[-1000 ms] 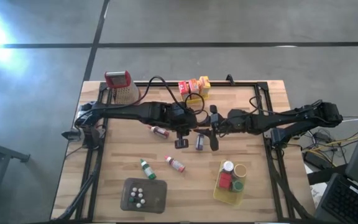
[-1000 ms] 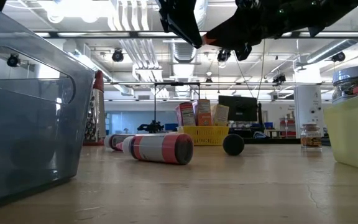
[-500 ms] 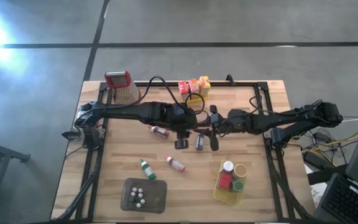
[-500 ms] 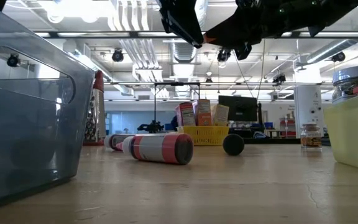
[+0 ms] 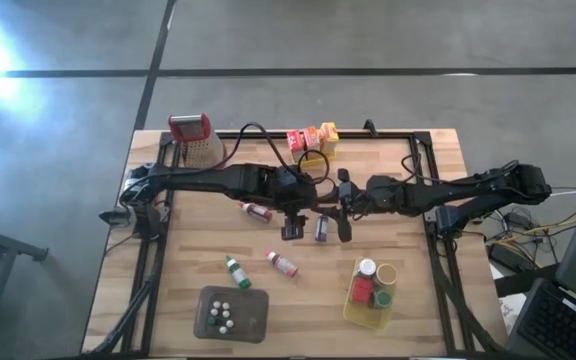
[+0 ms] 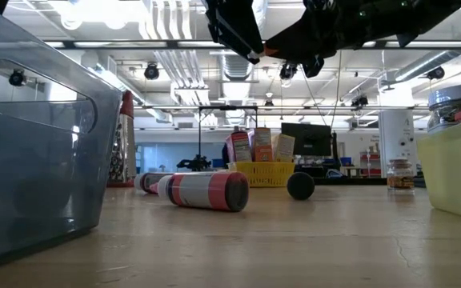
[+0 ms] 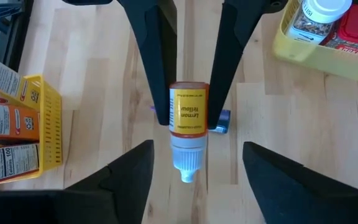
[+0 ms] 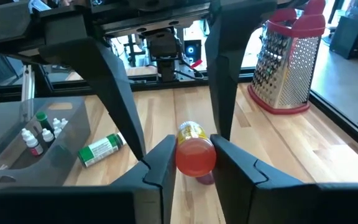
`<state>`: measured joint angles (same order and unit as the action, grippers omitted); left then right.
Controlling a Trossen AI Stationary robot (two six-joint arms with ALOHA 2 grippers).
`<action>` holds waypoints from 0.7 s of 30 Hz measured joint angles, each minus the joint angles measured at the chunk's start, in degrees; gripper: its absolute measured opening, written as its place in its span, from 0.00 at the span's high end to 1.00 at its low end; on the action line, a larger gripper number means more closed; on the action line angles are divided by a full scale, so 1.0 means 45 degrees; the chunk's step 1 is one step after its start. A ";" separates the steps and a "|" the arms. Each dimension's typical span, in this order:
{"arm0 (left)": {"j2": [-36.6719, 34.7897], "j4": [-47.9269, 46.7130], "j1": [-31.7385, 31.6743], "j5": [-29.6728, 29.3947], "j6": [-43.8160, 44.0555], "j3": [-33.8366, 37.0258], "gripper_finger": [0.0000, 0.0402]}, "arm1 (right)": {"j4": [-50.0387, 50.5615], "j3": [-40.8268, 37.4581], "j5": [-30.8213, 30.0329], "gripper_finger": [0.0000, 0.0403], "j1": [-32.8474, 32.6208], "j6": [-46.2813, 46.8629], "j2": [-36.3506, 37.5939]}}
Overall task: Pick & Place Kitchen Items
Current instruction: Put the orange food coloring bottle into the black bin
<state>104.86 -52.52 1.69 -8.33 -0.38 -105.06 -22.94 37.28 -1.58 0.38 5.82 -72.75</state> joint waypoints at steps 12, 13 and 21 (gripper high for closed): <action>-0.0049 -0.1230 0.0000 -0.0177 -0.0039 -0.0277 0.38 | 0.0409 -0.0005 0.0000 0.81 0.0000 -0.0013 0.0000; -0.0137 -0.1561 0.0000 -0.0373 0.0121 -0.0286 0.38 | 0.0462 -0.0005 0.0000 0.81 0.0000 -0.0034 0.0000; -0.1160 -0.1777 0.0248 -0.2390 0.1140 0.0466 0.38 | 0.0709 -0.0015 0.0000 0.77 0.0005 -0.0047 0.0000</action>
<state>99.64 -60.52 2.81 -19.08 4.75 -102.96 -19.75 37.21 -1.58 0.40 5.61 -72.75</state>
